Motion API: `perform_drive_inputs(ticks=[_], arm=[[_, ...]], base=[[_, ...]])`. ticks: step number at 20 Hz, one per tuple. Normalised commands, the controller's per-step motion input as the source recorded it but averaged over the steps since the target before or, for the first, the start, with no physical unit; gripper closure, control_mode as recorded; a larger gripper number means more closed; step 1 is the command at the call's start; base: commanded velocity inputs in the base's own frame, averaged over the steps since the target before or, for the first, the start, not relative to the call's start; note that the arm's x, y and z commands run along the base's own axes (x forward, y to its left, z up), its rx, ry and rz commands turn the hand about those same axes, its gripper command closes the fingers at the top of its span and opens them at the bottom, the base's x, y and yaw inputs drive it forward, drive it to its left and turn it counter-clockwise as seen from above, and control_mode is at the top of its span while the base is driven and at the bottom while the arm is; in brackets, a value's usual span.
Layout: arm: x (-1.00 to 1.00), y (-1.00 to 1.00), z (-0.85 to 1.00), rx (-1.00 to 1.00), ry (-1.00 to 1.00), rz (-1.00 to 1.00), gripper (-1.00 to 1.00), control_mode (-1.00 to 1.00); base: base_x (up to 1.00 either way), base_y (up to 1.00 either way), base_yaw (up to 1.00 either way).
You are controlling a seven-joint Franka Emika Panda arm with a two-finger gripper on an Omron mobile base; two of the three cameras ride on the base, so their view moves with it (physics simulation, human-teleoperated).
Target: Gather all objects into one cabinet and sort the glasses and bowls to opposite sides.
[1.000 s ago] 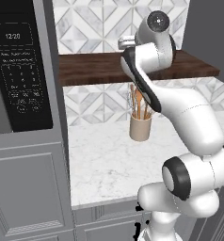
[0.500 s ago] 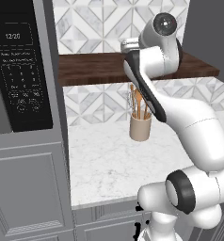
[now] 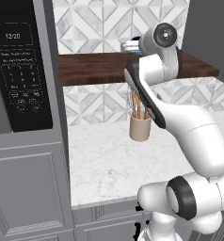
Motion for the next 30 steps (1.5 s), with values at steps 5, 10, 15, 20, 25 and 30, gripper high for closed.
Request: perform_drive_inputs(ticks=[5, 10, 15, 20, 25, 30], arm=[[0.0, 0.0, 0.0, 0.0, -0.01, 0.0, 1.0, 1.0], [0.0, 0.0, 0.0, 0.0, 0.0, 0.0, 1.0, 1.0], [0.0, 0.0, 0.0, 0.0, 0.0, 0.0, 1.0, 1.0], [0.0, 0.0, 0.0, 0.0, 0.0, 0.0, 1.0, 1.0], [0.0, 0.0, 0.0, 0.0, 0.0, 0.0, 1.0, 1.0], [0.0, 0.0, 0.0, 0.0, 0.0, 0.0, 1.0, 1.0]], base=[[-0.18, 0.0, 0.09], [-0.43, 0.0, 0.29], [-0.6, 0.01, 0.23], [-0.56, 0.13, 0.39], [-0.28, 0.29, 0.49], [-0.12, 0.3, 0.52]])
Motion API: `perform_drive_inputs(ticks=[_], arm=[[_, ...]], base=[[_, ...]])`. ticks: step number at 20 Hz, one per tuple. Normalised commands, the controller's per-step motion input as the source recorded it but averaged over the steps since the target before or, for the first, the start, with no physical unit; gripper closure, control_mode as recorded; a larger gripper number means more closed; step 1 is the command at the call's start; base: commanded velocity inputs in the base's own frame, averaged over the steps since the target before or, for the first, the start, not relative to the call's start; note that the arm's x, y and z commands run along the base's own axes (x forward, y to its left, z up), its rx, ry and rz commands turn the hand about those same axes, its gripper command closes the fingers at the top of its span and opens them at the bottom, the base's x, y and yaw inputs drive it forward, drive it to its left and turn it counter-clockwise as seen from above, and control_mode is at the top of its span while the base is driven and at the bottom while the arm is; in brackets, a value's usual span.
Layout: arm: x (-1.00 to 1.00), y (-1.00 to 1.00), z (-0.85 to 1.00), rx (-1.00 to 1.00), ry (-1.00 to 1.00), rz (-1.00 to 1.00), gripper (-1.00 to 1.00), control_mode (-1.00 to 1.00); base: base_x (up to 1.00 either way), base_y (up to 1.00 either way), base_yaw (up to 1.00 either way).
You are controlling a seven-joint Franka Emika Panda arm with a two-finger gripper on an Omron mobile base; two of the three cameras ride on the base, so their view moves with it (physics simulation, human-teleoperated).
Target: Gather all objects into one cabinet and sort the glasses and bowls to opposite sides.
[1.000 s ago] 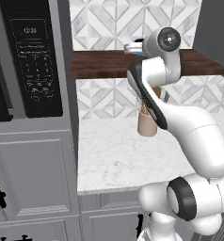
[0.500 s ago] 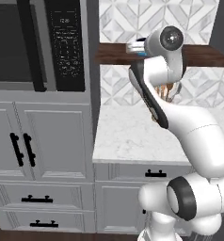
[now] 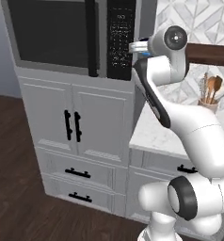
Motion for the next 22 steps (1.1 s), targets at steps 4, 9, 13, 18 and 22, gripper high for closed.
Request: perform_drive_inputs(ticks=[4, 9, 13, 18, 22], arm=[[0.0, 0.0, 0.0, 0.0, 0.0, 0.0, 1.0, 1.0], [0.0, 0.0, 0.0, 0.0, 0.0, 0.0, 1.0, 1.0], [0.0, 0.0, 0.0, 0.0, 0.0, 0.0, 1.0, 1.0], [0.0, 0.0, 0.0, 0.0, 0.0, 0.0, 1.0, 1.0], [0.0, 0.0, 0.0, 0.0, 0.0, 0.0, 1.0, 1.0]], base=[[-0.02, 0.2, 0.61], [0.0, 0.25, 0.6], [0.15, 0.31, 0.63], [0.45, 0.28, 0.52], [0.27, 0.31, 0.56]])
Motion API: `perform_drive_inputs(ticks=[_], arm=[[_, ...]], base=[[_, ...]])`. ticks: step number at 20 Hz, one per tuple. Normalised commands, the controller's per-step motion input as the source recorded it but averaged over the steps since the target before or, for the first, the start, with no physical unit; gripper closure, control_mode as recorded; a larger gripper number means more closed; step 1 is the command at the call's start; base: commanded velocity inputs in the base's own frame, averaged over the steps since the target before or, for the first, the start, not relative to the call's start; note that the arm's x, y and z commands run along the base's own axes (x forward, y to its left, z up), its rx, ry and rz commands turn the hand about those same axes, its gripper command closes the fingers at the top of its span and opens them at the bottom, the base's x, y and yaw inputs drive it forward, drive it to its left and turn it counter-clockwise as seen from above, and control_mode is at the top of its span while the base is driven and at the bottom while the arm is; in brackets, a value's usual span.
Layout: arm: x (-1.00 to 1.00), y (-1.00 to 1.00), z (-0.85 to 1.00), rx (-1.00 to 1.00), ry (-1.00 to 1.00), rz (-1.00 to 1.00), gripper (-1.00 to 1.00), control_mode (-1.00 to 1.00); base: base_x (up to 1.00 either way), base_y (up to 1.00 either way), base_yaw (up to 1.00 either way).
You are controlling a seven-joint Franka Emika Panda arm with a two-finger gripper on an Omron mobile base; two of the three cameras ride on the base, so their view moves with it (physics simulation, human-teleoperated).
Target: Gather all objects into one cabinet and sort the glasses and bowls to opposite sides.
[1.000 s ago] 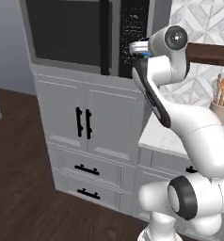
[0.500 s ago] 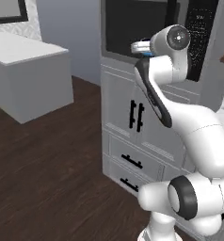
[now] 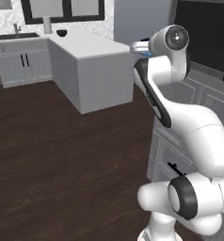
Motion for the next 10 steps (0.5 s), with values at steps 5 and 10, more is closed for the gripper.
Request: perform_drive_inputs(ticks=[5, 10], arm=[[0.0, 0.0, 0.0, 0.0, 0.0, 0.0, 1.0, 1.0], [0.0, 0.0, 0.0, 0.0, 0.0, 0.0, 1.0, 1.0]], base=[[0.06, 0.3, 0.72], [0.01, 0.25, 0.75]])
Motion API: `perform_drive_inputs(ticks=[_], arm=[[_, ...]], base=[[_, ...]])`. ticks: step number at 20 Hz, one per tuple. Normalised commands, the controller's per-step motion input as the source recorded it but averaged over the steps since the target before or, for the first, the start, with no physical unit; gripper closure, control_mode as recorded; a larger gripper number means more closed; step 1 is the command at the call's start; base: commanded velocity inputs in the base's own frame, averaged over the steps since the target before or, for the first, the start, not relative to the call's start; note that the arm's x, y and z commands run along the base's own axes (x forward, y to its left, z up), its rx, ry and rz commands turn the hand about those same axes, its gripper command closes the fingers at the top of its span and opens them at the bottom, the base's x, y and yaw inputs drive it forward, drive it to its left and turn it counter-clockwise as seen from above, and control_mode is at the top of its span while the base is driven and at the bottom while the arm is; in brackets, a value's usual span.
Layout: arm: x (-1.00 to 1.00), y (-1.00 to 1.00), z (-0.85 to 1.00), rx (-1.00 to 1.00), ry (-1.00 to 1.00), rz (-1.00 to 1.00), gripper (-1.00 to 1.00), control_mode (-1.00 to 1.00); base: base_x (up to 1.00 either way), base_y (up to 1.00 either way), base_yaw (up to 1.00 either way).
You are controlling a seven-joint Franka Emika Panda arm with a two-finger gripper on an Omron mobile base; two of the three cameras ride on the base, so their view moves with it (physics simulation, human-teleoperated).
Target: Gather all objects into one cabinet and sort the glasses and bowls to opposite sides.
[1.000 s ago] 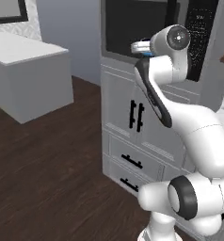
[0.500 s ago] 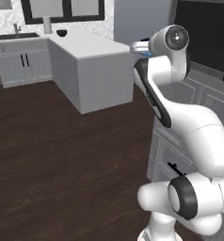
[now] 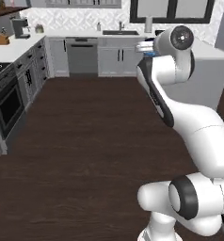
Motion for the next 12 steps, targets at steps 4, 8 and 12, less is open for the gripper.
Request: perform_drive_inputs(ticks=[4, 8, 12], arm=[[0.0, 0.0, 0.0, 0.0, 0.0, 0.0, 1.0, 1.0], [0.0, 0.0, 0.0, 0.0, 0.0, 0.0, 1.0, 1.0], [0.0, 0.0, 0.0, 0.0, 0.0, 0.0, 1.0, 1.0]], base=[[0.09, 0.18, 0.79], [0.13, 0.05, 0.81], [0.16, 0.0, 0.81]])
